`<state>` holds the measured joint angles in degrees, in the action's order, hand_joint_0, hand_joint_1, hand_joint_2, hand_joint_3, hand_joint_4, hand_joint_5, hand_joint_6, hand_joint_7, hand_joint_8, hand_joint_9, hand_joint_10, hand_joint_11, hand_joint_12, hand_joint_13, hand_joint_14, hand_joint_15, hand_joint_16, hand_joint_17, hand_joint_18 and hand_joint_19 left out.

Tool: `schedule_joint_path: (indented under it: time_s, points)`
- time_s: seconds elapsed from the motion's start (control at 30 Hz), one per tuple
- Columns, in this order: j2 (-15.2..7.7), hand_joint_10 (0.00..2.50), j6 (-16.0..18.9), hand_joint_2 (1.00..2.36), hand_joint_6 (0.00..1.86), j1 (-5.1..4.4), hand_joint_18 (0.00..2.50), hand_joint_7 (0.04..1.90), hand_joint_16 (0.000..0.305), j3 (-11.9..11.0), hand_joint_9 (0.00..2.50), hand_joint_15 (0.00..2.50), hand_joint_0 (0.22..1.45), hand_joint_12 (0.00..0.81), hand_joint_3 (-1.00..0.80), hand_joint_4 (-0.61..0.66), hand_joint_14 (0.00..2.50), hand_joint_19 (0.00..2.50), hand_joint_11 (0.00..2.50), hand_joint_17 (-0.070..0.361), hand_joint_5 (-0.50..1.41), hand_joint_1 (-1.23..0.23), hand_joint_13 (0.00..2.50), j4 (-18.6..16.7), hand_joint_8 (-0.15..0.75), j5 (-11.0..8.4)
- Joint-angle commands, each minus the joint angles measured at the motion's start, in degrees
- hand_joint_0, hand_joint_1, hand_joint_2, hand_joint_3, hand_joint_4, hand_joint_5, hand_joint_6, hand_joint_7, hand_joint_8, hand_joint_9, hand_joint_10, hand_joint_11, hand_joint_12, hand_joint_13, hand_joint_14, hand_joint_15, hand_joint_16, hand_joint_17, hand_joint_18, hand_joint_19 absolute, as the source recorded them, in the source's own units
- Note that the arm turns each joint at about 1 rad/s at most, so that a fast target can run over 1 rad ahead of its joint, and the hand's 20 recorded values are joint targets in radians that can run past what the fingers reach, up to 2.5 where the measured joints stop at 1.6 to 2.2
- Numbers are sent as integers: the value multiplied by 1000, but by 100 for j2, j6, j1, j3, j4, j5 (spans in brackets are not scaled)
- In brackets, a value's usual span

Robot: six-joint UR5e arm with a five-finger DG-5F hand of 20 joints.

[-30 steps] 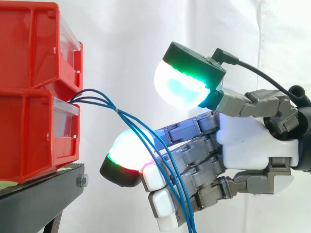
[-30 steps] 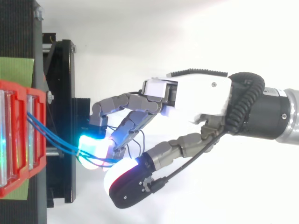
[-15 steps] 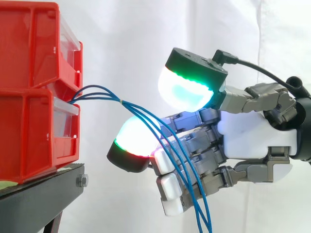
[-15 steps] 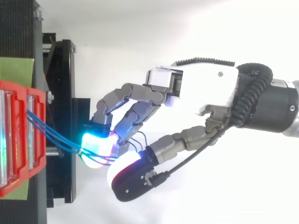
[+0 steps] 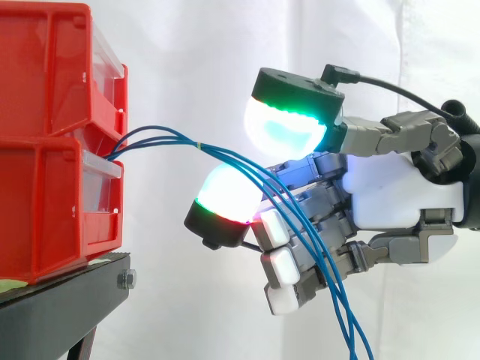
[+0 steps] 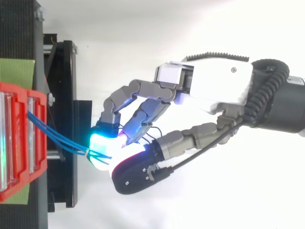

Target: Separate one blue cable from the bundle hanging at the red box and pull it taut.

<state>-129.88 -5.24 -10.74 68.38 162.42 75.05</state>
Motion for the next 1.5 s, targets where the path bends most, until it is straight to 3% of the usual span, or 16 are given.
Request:
schedule_joint_path:
  time_s: [0.0, 0.13, 0.3, 0.7, 0.83, 0.93, 1.03, 1.2, 1.3, 1.47]
  points:
    - [-2, 15, 23, 1010, 947, 28, 743, 844, 36, -167, 919, 603, 651, 357, -373, 172, 19, 519, 737, 81, -200, -760, 1010, 159, 369, -8]
    - [-2, 16, 84, 1000, 929, 46, 745, 818, 37, -290, 923, 609, 599, 357, -500, 179, 19, 522, 741, 82, -199, -742, 1007, 326, 367, -26]
    - [-81, 15, 278, 1000, 890, 63, 753, 821, 39, -299, 930, 613, 567, 368, -500, 181, 19, 541, 739, 89, -196, -653, 1013, 229, 368, -70]
    - [-327, 16, 480, 1001, 874, 90, 764, 828, 40, -466, 954, 622, 607, 367, -481, 167, 21, 549, 747, 90, -192, -681, 1019, 36, 371, -78]
    - [-327, 15, 480, 1015, 919, 90, 788, 866, 40, -466, 989, 625, 629, 365, -306, 127, 21, 563, 806, 91, -188, -690, 1041, -8, 374, -87]
    - [-327, 16, 462, 1021, 931, 81, 795, 994, 41, -483, 1009, 641, 636, 366, -181, 67, 21, 580, 877, 92, -193, -727, 1045, -8, 376, -87]
    - [-327, 13, 462, 1021, 961, 72, 808, 961, 41, -527, 996, 651, 660, 365, -157, 50, 22, 581, 914, 92, -204, -781, 1048, 0, 373, -87]
    - [-327, 13, 427, 1016, 973, 46, 830, 916, 41, -624, 1010, 663, 699, 363, -268, 64, 21, 584, 943, 92, -206, -833, 1064, 44, 370, -96]
    - [-327, 14, 427, 1004, 971, 37, 841, 883, 40, -668, 1032, 677, 737, 357, -448, 81, 23, 584, 962, 90, -199, -834, 1079, 141, 364, -96]
    - [-327, 14, 453, 1000, 954, 28, 840, 887, 40, -677, 1095, 684, 639, 365, -500, 118, 23, 592, 960, 89, -183, -789, 1092, 194, 374, -96]
